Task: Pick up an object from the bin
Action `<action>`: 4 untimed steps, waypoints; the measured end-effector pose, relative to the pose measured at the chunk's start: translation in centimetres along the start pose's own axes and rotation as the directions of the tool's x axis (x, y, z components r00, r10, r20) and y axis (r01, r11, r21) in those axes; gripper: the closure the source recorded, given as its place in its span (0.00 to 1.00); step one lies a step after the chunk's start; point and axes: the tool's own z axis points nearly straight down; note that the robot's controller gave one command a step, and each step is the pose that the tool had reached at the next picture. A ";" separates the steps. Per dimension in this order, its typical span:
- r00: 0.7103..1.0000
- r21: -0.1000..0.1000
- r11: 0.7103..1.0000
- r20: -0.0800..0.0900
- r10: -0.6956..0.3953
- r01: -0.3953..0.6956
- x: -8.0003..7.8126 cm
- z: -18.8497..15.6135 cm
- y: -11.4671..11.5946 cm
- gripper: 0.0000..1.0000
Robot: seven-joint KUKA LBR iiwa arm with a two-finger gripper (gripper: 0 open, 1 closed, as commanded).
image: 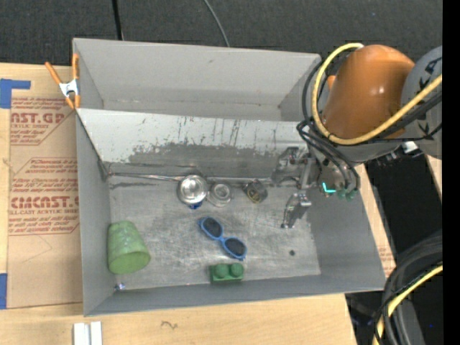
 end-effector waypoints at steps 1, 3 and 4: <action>0.999 -0.003 0.999 0.000 0.055 -0.055 2.2 7.4 9.9 0.00; 0.947 -0.001 0.947 0.005 0.321 -0.321 3.3 12.5 9.6 0.00; 0.889 -0.013 0.889 0.010 0.458 -0.458 4.3 15.3 9.1 0.00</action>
Offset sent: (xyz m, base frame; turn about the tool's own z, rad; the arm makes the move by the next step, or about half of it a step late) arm -0.0206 0.0927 -0.0696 0.0633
